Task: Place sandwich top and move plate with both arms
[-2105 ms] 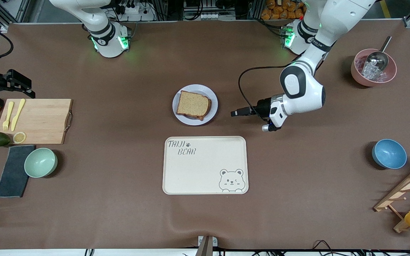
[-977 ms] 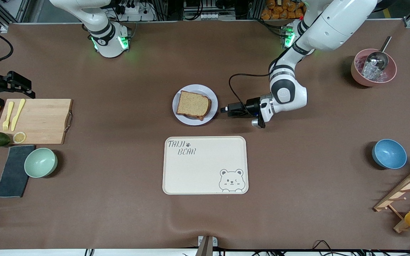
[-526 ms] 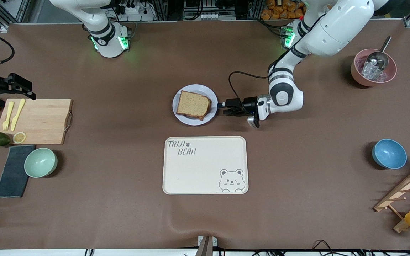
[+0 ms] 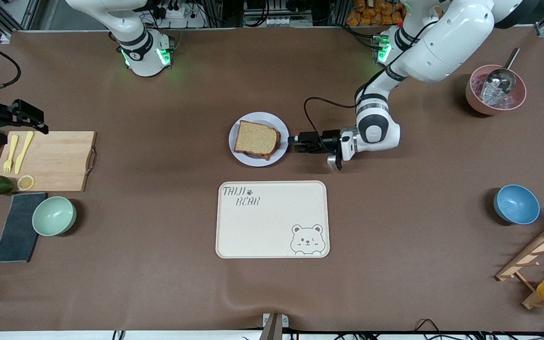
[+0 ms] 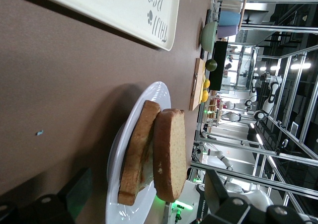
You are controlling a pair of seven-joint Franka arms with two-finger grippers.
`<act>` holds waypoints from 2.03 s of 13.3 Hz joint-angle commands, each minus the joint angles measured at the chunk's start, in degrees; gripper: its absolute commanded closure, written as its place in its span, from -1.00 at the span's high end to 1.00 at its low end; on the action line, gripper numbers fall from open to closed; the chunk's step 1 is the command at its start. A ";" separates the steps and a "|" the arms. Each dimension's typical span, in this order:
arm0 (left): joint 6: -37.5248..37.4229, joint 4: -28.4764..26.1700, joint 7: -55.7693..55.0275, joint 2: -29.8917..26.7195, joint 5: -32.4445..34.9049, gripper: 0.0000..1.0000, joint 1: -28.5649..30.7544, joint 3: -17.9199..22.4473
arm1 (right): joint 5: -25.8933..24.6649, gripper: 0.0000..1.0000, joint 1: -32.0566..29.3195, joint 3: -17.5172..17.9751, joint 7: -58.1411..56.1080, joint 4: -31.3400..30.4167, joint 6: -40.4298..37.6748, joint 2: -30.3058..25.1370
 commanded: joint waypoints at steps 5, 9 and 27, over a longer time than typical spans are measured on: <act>-0.81 1.06 2.96 2.27 -0.64 0.88 0.29 -0.24 | -0.99 1.00 -1.23 0.94 0.17 0.66 -0.53 0.36; -0.81 1.15 3.58 2.54 -0.73 0.66 -0.07 -0.24 | -0.99 1.00 -1.15 0.94 0.17 0.57 -0.53 0.53; -0.28 4.75 4.90 6.06 -0.64 -0.39 -6.83 3.89 | -1.08 1.00 -1.15 0.94 0.17 0.74 -0.53 0.62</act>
